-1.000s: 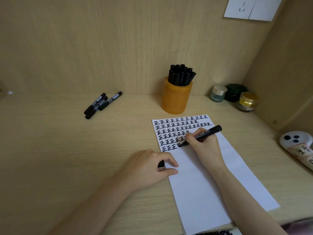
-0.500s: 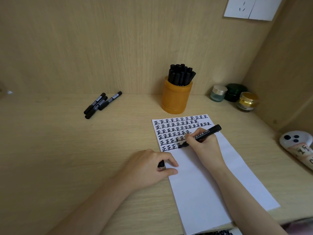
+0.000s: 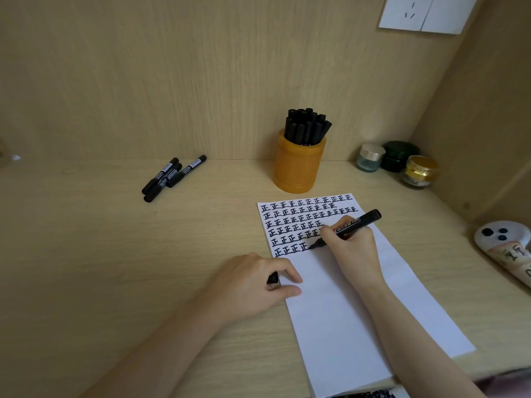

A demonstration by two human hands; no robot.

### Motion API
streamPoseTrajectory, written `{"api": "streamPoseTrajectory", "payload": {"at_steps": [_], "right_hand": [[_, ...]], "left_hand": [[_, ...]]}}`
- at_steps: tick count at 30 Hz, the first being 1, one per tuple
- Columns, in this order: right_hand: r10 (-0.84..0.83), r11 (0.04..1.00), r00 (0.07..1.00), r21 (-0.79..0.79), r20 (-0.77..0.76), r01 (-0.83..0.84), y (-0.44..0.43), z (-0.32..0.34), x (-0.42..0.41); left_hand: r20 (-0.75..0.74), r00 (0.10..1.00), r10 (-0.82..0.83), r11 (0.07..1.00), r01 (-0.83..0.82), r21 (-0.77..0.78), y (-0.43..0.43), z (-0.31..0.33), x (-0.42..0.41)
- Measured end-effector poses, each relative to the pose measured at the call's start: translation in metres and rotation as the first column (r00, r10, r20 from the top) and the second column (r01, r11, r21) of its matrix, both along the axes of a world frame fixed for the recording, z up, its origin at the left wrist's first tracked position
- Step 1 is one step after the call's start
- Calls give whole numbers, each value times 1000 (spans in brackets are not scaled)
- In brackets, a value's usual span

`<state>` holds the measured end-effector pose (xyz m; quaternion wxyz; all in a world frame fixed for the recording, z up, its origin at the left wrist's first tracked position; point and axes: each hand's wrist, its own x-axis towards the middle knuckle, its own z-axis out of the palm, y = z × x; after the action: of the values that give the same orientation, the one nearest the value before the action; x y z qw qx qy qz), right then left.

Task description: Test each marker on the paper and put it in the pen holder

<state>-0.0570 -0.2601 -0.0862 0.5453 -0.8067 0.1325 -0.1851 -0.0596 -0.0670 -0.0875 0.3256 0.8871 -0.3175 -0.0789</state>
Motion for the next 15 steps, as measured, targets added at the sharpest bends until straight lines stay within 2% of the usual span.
{"api": "streamPoseTrajectory", "payload": {"at_steps": [8, 11, 15], "right_hand": [[-7, 1000, 1000, 21, 4, 7, 0, 0, 1], [-1, 976, 999, 218, 42, -8, -2, 2, 0], [4, 908, 997, 418, 74, -35, -1, 11, -3]], "left_hand": [[28, 999, -26, 1000, 26, -3, 1, -1, 0], [65, 997, -39, 996, 44, -83, 2, -2, 0], [-52, 998, -25, 963, 11, -271, 4, -2, 0]]}}
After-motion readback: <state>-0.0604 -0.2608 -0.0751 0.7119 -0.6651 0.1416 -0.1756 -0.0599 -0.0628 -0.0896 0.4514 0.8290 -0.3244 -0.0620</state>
